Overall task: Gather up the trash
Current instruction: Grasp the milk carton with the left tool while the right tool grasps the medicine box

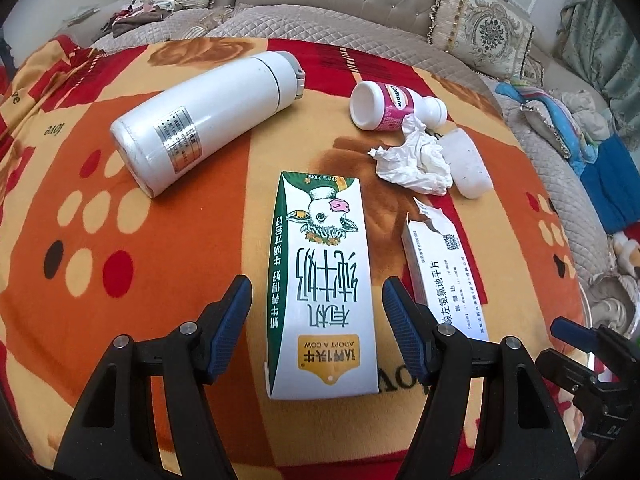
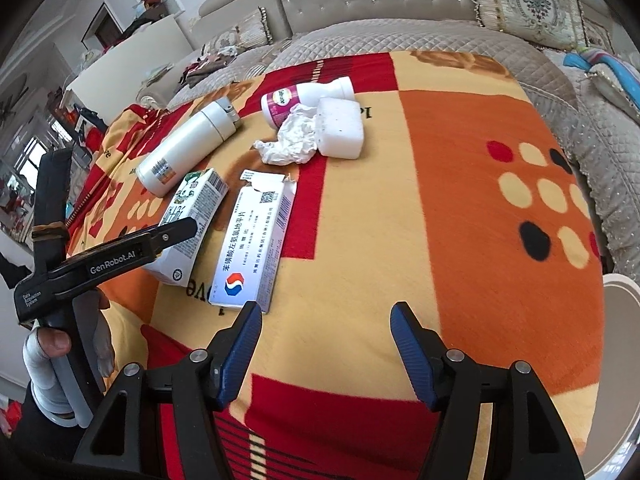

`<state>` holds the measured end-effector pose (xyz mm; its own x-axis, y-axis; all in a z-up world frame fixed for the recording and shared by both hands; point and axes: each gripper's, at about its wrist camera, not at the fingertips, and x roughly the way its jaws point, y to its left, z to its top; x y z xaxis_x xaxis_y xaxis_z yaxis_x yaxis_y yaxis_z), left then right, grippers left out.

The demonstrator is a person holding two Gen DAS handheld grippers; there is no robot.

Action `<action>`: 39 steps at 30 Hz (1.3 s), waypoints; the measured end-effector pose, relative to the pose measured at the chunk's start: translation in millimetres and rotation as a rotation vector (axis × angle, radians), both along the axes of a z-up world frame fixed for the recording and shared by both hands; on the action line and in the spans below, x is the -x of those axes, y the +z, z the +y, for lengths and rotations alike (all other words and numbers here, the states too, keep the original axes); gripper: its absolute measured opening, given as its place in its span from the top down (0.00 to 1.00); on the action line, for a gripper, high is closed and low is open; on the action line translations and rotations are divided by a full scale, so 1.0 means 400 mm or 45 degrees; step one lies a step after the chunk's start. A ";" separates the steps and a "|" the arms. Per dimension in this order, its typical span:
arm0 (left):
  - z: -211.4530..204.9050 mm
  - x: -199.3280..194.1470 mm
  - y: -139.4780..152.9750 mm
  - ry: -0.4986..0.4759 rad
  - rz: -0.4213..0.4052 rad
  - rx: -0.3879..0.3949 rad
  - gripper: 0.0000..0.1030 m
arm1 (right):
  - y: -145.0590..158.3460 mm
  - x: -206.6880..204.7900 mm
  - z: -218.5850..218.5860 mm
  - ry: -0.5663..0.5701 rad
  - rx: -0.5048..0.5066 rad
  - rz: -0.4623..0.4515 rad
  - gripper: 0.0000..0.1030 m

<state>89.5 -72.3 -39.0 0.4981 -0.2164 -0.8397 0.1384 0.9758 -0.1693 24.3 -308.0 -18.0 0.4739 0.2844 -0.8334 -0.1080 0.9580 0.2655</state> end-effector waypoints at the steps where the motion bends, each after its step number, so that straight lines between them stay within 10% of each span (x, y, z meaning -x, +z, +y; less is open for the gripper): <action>1: -0.001 -0.002 -0.002 0.000 -0.001 -0.002 0.35 | -0.001 -0.003 0.006 0.005 0.000 0.002 0.37; 34: 0.100 0.043 -0.007 0.052 0.033 -0.022 0.51 | -0.075 -0.184 0.236 0.141 0.168 -0.022 0.37; 39: 0.086 0.031 -0.012 0.061 0.018 -0.024 0.51 | -0.075 -0.159 0.212 0.148 0.217 -0.034 0.49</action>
